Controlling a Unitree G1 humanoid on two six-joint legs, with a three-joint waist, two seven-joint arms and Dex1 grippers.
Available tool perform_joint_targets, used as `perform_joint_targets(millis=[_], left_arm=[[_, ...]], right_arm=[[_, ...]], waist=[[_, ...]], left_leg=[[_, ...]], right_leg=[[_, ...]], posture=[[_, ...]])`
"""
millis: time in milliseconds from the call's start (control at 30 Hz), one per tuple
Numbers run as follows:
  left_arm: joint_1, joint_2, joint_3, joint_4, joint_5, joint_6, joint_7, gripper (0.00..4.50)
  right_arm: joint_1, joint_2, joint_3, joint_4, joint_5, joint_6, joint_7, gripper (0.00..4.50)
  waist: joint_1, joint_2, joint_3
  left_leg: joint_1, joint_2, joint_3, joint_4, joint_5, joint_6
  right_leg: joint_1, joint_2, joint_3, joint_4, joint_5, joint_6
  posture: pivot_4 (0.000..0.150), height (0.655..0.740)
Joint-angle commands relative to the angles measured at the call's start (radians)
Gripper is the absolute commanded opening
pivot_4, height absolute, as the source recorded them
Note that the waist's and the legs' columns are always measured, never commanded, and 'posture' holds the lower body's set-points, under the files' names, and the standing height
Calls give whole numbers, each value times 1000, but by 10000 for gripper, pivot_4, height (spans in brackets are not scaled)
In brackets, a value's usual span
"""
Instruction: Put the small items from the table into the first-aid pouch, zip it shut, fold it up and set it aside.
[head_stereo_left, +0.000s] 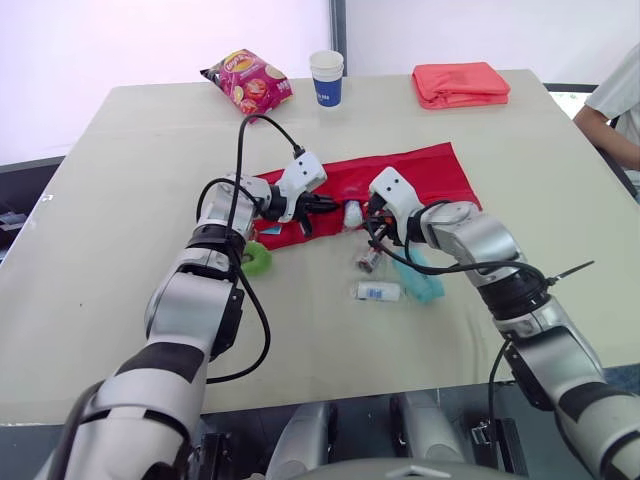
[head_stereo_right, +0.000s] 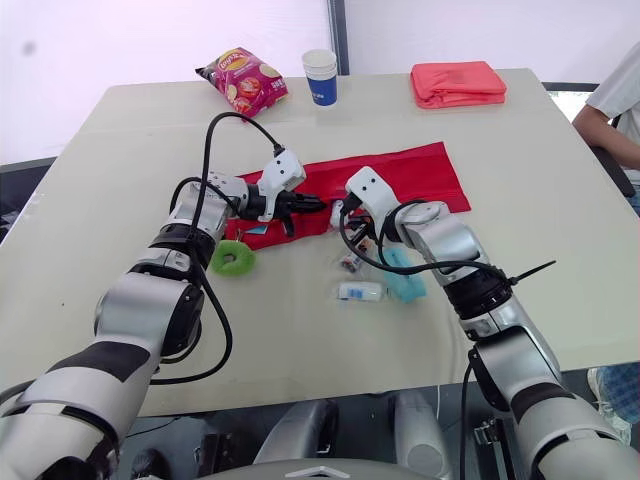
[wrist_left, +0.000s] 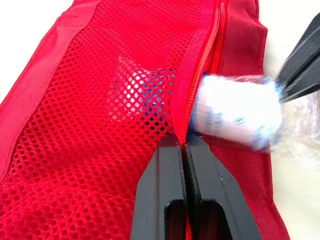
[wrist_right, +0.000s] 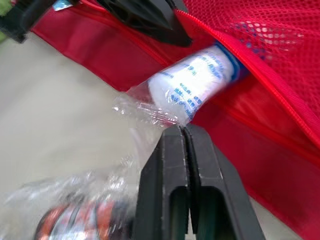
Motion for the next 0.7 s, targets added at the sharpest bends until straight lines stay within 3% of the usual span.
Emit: perform_joint_targets(millis=[33,233,400,600,700], left_arm=[[-15,11,5,-51,-8,-10,-16,0],[4,17,2,-80,-9,-14,-33,0],[7,23,3,-80,-4,-19,-27,0],[7,19,3,-78,-5,-21,-18,0],[7,9,2,-78,-7,-22,-17,0]], right_arm=[[-47,34,-8,59,-34,-82,-22,467],[-114,86,2,249,-125,-241,-73,467],[-110,65,-22,171,-130,-179,-36,467],[-72,98,-76,150,-164,-188,-171,467],[-58,169,-80,230,-197,-266,-274,467]], waist=[[0,0,0],[-1,0,0],[-1,0,0],[-1,0,0],[-2,0,0]], left_leg=[[0,0,0,0,0,0],[0,0,0,0,0,0],[0,0,0,0,0,0],[0,0,-1,0,0,0],[0,0,-1,0,0,0]], right_leg=[[0,0,0,0,0,0],[0,0,0,0,0,0],[0,0,0,0,0,0],[0,0,0,0,0,0],[0,0,0,0,0,0]], posture=[[1500,7400],[1500,7400],[1500,7400],[1500,7400],[1500,7400]])
